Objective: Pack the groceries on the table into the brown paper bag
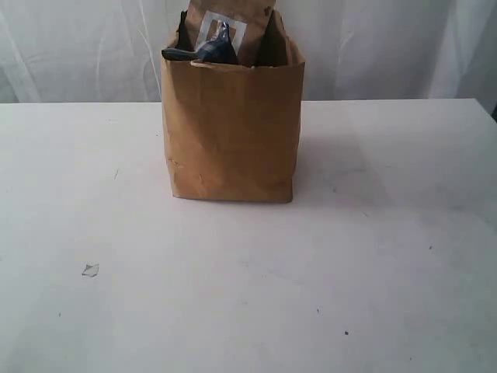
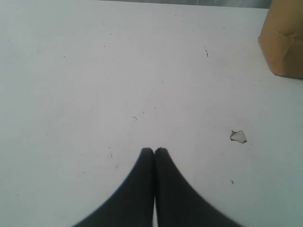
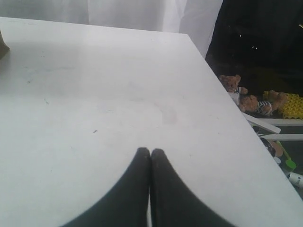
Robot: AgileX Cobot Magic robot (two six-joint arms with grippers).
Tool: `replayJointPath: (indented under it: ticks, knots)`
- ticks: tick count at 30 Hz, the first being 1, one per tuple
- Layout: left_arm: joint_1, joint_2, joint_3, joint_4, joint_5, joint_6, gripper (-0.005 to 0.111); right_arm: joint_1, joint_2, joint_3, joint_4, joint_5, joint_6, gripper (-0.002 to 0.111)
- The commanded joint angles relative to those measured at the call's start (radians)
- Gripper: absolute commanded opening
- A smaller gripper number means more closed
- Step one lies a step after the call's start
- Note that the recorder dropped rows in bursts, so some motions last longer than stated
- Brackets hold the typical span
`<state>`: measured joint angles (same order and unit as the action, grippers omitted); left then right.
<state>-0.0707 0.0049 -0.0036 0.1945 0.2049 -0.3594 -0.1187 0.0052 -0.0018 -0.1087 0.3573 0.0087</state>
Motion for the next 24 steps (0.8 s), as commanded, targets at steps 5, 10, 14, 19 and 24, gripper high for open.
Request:
replayJointPath:
  ticks: [5, 10, 14, 19, 24]
  knots:
    - [0.000, -0.005, 0.004, 0.001, -0.002, 0.001, 0.000, -0.006, -0.005, 0.002, -0.004, -0.002, -0.009, 0.000]
    - [0.000, -0.005, 0.004, -0.002, 0.082, -0.007, 0.000, -0.006, -0.005, 0.002, -0.004, -0.002, -0.009, 0.000]
    - [0.000, -0.005, 0.004, -0.018, 0.103, -0.007, 0.000, -0.006, -0.005, 0.002, -0.004, -0.002, -0.009, 0.000]
    - [0.000, -0.005, 0.004, -0.016, 0.076, -0.005, 0.000, -0.006, -0.005, 0.002, -0.004, -0.002, -0.009, 0.000]
    - [0.000, -0.005, 0.004, -0.016, 0.074, -0.005, 0.000, -0.006, -0.005, 0.002, -0.004, -0.002, -0.009, 0.000]
